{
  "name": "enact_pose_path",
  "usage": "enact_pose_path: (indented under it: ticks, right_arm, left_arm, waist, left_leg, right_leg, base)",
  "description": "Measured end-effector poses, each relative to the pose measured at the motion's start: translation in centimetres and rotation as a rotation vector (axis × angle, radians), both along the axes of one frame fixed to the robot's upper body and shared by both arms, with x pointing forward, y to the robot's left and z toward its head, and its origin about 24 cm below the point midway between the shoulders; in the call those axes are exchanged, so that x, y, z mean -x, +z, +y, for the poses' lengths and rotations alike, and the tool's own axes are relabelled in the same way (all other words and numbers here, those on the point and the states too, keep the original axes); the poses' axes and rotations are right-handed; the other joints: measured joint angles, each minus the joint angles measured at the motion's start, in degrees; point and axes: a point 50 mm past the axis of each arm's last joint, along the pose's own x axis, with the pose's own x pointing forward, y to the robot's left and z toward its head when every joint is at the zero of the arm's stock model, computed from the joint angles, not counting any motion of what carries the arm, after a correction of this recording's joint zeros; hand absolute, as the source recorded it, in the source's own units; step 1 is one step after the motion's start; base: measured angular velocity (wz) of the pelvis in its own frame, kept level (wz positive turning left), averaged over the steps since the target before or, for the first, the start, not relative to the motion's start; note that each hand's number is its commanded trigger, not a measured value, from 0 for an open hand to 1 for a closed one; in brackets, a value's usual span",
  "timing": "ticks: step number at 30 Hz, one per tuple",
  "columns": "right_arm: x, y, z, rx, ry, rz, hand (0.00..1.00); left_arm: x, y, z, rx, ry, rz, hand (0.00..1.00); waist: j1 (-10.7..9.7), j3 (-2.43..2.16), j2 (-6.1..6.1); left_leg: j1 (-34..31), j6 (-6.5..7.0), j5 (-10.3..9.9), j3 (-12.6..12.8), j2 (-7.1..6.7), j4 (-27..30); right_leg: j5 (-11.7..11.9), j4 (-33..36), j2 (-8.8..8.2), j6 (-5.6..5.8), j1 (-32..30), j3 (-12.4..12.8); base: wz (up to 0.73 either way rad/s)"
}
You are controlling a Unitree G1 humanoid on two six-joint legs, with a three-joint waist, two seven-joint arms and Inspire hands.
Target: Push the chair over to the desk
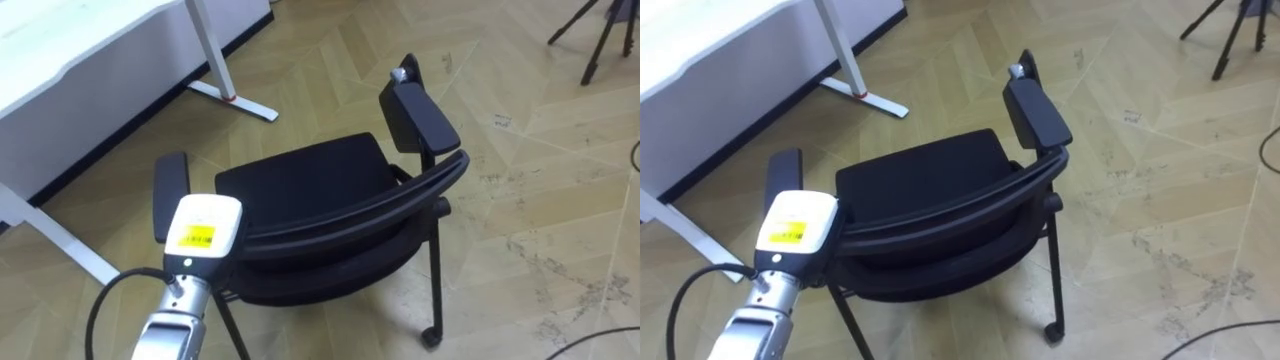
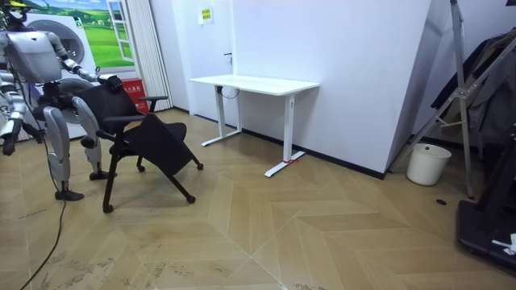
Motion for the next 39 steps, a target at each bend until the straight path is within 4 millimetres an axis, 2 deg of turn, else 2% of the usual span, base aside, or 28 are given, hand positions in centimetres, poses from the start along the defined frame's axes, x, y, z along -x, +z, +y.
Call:
enact_pose_path:
  ticks: [2, 5, 9, 14, 19, 24, 27, 29, 32, 35, 39]
  right_arm:
    - [-2.4, 2.1, 0.1, 0.131, 0.096, -0.085, 0.0]
    - [-4.9, 4.5, 0.8, 0.266, 0.214, -0.172, 0.0]
    - [-6.9, 6.7, 2.4, 0.381, 0.36, -0.232, 0.0]
    - [-9.0, 10.3, 4.3, 0.582, 0.527, -0.334, 0.0]
    - [-9.7, 11.2, 5.6, 0.644, 0.633, -0.344, 0.0]
    - [-10.4, 11.9, 6.7, 0.646, 0.76, -0.324, 0.0]
    - [-11.1, 12.8, 7.7, 0.659, 0.814, -0.354, 0.0]
    - [-11.3, 13.3, 8.2, 0.678, 0.862, -0.361, 0.0]
    - [-11.9, 13.8, 8.7, 0.691, 0.934, -0.352, 0.0]
    - [-12.1, 14.2, 9.6, 0.704, 1.006, -0.349, 0.0]
    - [-12.4, 14.3, 10.2, 0.749, 1.117, -0.301, 0.0]
  left_arm:
    - [-0.1, 0.2, 0.0, -0.009, -0.006, 0.001, 1.0]
    - [-0.3, 0.4, 0.1, -0.014, -0.003, 0.003, 1.0]
    - [-0.4, 0.4, -0.1, -0.019, -0.007, 0.009, 1.0]
    - [-0.6, 0.6, -0.3, -0.027, -0.014, 0.014, 1.0]
    - [-0.7, 0.6, -0.3, -0.026, -0.018, 0.013, 1.0]
    - [-0.9, 0.8, -0.5, -0.025, -0.035, 0.006, 1.0]
    - [-1.0, 0.9, -0.5, -0.03, -0.049, 0.0, 1.0]
    - [-1.3, 1.2, -0.6, -0.031, -0.07, -0.012, 1.0]
    - [-1.7, 1.6, -0.6, -0.044, -0.103, -0.027, 1.0]
    - [-1.8, 1.7, -0.4, -0.058, -0.119, -0.029, 1.0]
    - [-2.1, 1.7, -0.2, -0.074, -0.138, -0.03, 1.0]
  waist:
    - [0.4, -0.15, -0.36]
    - [1.0, -0.37, -0.65]
    - [1.7, -0.44, -0.69]
    - [2.1, -0.43, -0.83]
    - [2.3, -0.28, -1.08]
    - [3.7, -0.15, -1.27]
    - [3.9, 0.06, -1.6]
    - [4.8, 0.39, -2.21]
    - [5.3, 0.54, -2.74]
    - [6.1, 0.22, -3.63]
    - [6.6, 0.17, -3.94]
  left_leg:
    - [-0.4, 0.0, 0.0, 0.3, 0.07, 0.1]
    - [-1.0, 0.0, 0.0, 1.0, 0.38, 0.6]
    - [-0.8, 0.0, 0.0, 1.2, 0.43, 0.5]
    - [-0.8, 0.0, 0.0, 1.6, 0.53, 0.5]
    - [-0.7, 0.0, 0.0, 1.7, 0.53, 0.5]
    - [-0.6, 0.0, 0.0, 2.2, 0.63, 0.4]
    - [-0.6, 0.0, 0.0, 2.2, 0.64, 0.4]
    - [-0.8, 0.0, 0.0, 2.2, 0.64, 0.5]
    - [-0.9, 0.0, 0.0, 1.9, 0.63, 0.5]
    - [-0.8, 0.0, 0.0, 1.9, 0.64, 0.7]
    - [-0.8, 0.02, 0.0, 1.7, 0.76, 0.6]
  right_leg:
    - [0.0, 0.5, 0.0, 0.0, -0.8, 0.3]
    - [0.0, 0.8, 0.13, -0.02, -1.5, 1.0]
    - [0.0, 1.0, 0.13, -0.03, -1.6, 1.1]
    - [0.0, 1.6, 0.13, -0.04, -1.7, 1.3]
    - [0.0, 1.6, 0.13, -0.03, -1.6, 1.4]
    - [0.0, 1.6, 0.13, -0.04, -2.0, 1.9]
    - [0.0, 1.6, 0.13, -0.04, -2.0, 1.9]
    - [0.0, 1.8, 0.13, -0.04, -2.0, 1.7]
    - [0.0, 1.7, 0.14, -0.04, -1.8, 1.2]
    - [0.0, 1.7, 0.14, -0.1, -1.6, 1.2]
    - [0.1, 2.5, 0.21, -0.11, -1.9, 0.9]
  base:
    - [-0.07]
    - [-0.09]
    - [-0.02]
    - [0.0]
    - [0.0]
    - [-0.05]
    - [0.0]
    - [0.02]
    - [0.08]
    - [0.01]
    - [0.0]
